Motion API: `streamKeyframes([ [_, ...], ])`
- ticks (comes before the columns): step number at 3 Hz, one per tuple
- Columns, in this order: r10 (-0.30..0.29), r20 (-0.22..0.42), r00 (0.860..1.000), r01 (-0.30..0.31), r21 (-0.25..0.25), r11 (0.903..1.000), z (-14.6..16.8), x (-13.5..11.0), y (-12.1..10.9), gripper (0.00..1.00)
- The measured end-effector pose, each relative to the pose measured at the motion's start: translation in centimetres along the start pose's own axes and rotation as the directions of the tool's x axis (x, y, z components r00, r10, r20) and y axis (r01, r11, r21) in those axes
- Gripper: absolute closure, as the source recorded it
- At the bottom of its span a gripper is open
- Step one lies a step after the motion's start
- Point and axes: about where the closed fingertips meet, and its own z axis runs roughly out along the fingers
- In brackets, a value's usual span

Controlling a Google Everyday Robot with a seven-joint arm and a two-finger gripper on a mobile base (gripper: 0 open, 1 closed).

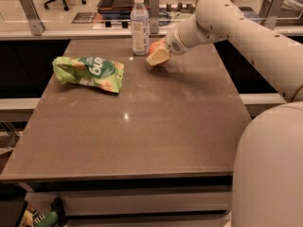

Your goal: Move apple near blue plastic bottle

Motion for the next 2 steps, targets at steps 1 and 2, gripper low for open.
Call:
streamKeyframes([
  [1,0.0,-0.001,1.0,0.0,-0.004,1.0,0.27,0.02,0.16,0.36],
  [2,0.0,-0.002,1.0,0.0,-0.009,1.0,0.55,0.04,0.32,0.13],
])
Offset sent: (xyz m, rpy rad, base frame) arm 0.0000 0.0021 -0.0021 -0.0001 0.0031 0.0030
